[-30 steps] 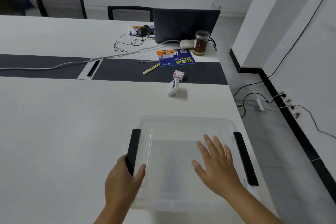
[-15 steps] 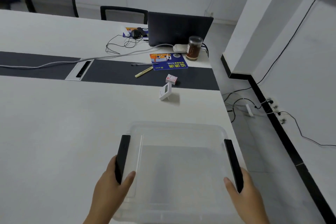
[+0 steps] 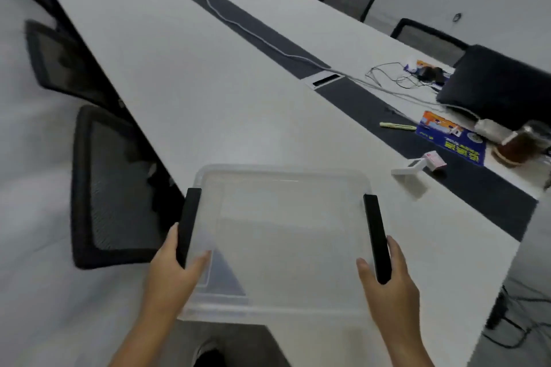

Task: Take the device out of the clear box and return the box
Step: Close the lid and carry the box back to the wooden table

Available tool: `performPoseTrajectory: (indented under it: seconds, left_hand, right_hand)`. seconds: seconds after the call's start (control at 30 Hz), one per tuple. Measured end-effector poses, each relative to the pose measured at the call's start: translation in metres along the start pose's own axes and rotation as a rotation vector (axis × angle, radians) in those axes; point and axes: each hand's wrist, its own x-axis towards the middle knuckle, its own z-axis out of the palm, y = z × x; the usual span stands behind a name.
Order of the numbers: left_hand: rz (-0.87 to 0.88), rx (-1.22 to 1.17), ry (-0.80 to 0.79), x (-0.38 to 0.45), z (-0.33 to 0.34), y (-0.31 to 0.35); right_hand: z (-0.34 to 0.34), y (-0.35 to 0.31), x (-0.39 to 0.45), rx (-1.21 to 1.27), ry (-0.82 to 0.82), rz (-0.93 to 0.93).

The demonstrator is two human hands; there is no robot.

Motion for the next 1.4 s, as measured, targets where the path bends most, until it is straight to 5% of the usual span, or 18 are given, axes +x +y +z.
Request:
performPoseTrajectory:
  seconds: [0.13, 0.33, 0.73, 1.03, 1.4]
  left_hand:
    - [-0.197, -0.035, 0.268, -0.057, -0.071, -0.061]
    - [-0.456, -0.192, 0.534, -0.128, -0.151, -0.153]
    - [-0.595, -0.223, 0.63, -0.167, -0.375, -0.313]
    - [-0.599, -0.243, 0.584, -0.041, -0.467, -0.375]
    - [-0.522, -0.276, 0.709, 0.189, -0.665, -0.389]
  right_hand:
    - [0.05, -0.035, -0.04, -0.05, -0.251, -0.163]
    - [0.13, -0.078, -0.124, -0.137, -0.422, -0.312]
    - [0.329, -0.161, -0.313, -0.118, -0.675, -0.3]
    - [0.472, -0.241, -0.305, -0.166, -0.642, -0.241]
    - [0.681, -0.47, -0.269, -0.072, -0.742, -0.328]
